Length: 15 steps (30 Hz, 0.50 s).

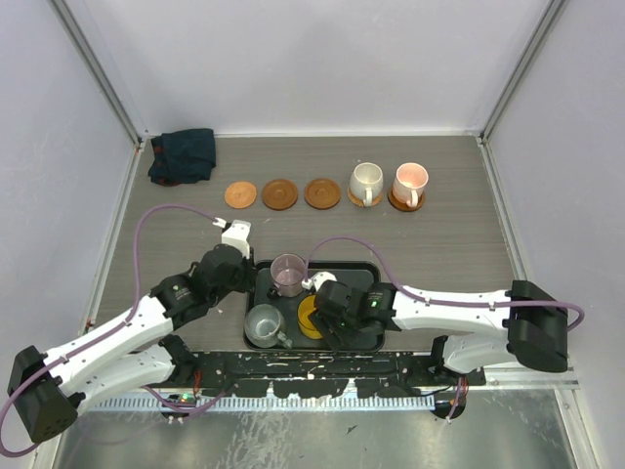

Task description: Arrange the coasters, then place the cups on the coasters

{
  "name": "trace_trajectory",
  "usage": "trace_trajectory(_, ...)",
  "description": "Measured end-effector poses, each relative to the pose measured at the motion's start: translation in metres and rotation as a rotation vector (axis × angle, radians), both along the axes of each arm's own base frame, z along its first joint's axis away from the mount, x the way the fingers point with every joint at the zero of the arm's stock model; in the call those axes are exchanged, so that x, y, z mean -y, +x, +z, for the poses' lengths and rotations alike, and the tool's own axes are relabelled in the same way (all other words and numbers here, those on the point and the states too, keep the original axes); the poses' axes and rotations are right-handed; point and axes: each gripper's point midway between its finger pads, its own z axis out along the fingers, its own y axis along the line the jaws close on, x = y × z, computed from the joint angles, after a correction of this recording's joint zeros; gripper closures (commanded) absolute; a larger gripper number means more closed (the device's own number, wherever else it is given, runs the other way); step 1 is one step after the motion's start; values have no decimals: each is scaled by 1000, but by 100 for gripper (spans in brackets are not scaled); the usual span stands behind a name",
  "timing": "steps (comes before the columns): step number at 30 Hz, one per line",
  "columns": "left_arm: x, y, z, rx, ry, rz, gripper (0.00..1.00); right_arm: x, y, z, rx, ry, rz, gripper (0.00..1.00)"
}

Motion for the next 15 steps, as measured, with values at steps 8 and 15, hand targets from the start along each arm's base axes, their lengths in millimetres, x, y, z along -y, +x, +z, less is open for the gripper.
trace_trajectory(8, -3, -1, -6, -5, 14, 8, 84, -7, 6, -3, 25, 9, 14, 53)
trace_trajectory(15, -5, -2, -9, -11, 18, 12, 83, -10, 9, -11, 38, -10, 31, 87)
